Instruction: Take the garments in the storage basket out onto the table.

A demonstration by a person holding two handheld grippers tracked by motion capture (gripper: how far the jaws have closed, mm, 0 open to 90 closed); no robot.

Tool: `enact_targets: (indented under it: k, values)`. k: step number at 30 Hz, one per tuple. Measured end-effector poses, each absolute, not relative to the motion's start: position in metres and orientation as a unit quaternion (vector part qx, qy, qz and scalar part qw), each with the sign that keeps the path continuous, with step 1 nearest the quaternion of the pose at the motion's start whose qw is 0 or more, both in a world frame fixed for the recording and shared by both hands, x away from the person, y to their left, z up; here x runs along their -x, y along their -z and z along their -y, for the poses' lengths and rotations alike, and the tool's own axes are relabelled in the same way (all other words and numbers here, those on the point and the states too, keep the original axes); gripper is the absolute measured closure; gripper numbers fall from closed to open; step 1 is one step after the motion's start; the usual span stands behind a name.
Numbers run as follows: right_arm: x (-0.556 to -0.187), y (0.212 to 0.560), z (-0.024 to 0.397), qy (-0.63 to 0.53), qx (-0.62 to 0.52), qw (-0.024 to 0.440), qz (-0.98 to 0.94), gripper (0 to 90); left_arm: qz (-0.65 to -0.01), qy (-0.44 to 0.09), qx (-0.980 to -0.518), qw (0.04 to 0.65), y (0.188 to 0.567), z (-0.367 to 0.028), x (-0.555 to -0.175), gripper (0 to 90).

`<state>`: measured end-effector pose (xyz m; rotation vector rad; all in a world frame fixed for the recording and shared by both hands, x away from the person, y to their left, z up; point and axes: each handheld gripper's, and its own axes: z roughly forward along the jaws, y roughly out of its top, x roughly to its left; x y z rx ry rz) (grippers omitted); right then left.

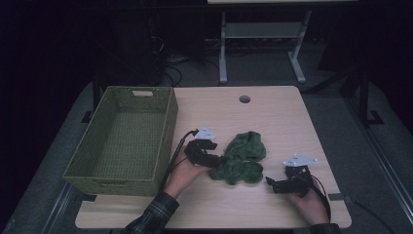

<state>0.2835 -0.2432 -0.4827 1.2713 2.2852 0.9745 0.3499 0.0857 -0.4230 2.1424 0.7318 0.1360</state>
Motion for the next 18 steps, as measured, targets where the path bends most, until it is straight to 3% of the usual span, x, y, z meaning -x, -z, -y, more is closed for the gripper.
enact_targets:
  k: [14, 18]
  values:
    - [-0.282, 0.478, 0.240, -0.328, -0.441, 0.175, -0.817, 7.0, -0.306, -0.064, -0.857, 0.409, 0.442, -0.103, -0.335, 29.7]
    - [-0.278, 0.472, 0.236, -0.341, -0.421, 0.173, -0.823, 13.4, -0.308, -0.059, -0.860, 0.403, 0.446, -0.105, -0.336, 29.7]
